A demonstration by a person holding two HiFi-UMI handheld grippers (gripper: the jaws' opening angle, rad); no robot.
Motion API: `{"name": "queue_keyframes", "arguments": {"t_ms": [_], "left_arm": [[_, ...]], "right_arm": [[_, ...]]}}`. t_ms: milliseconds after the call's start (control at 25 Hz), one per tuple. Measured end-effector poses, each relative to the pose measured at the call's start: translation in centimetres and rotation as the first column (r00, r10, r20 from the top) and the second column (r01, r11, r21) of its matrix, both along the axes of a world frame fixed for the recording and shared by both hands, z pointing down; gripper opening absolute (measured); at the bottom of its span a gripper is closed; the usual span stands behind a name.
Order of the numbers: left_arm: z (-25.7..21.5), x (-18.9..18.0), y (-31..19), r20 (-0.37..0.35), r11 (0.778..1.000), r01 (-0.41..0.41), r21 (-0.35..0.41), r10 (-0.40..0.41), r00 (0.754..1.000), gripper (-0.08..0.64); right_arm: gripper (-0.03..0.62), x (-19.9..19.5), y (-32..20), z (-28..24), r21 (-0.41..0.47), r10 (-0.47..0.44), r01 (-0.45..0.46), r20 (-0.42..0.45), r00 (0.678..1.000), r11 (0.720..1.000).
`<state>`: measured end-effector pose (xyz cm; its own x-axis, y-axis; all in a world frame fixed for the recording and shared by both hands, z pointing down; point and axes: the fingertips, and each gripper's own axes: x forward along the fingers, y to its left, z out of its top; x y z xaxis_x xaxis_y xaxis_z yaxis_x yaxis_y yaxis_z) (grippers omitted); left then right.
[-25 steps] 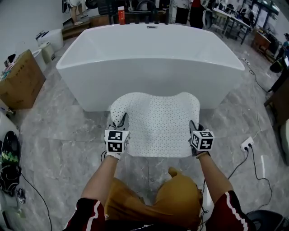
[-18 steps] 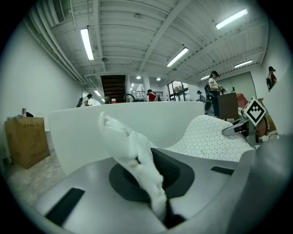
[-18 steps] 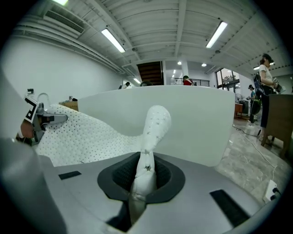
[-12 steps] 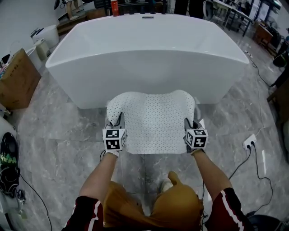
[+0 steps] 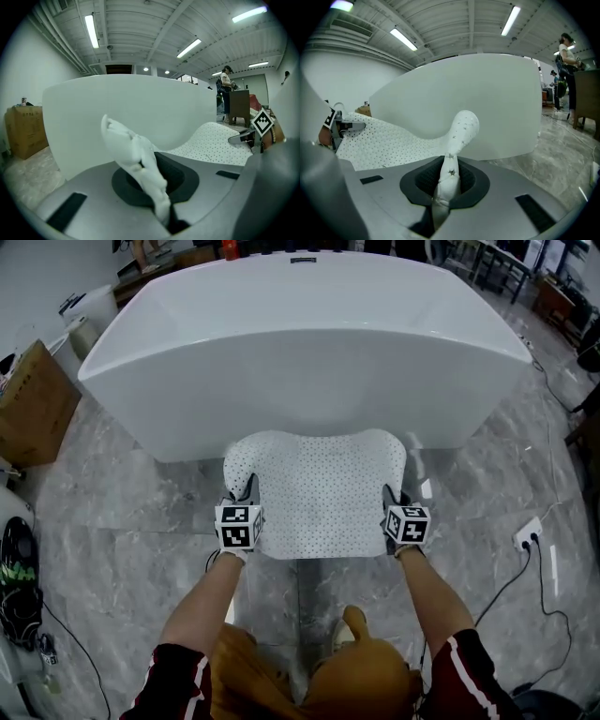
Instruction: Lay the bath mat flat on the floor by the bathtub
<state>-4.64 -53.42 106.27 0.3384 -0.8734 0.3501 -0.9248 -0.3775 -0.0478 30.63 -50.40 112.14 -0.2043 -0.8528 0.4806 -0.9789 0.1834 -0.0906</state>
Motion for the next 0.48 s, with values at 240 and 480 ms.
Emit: {"name": "queue_keyframes", "arguments": {"t_ms": [240,480], "left_arm": [[2.4,0.7,-1.4,0.015,0.999,0.023,-0.033,-0.023,1.0,0.021],[3.9,1.7,-2.8,0.027,0.998,0.033,-0.059,-0.031,0.999,0.021]], "right_arm": [[0.045,0.7,-1.4,4.1,-0.059,-0.005,0.006,0.006,1.0,0.998],[0.046,0.9,-3.5,6.3,-0.086,-0.013,0.016,0.036,0.999,0.996]]}}
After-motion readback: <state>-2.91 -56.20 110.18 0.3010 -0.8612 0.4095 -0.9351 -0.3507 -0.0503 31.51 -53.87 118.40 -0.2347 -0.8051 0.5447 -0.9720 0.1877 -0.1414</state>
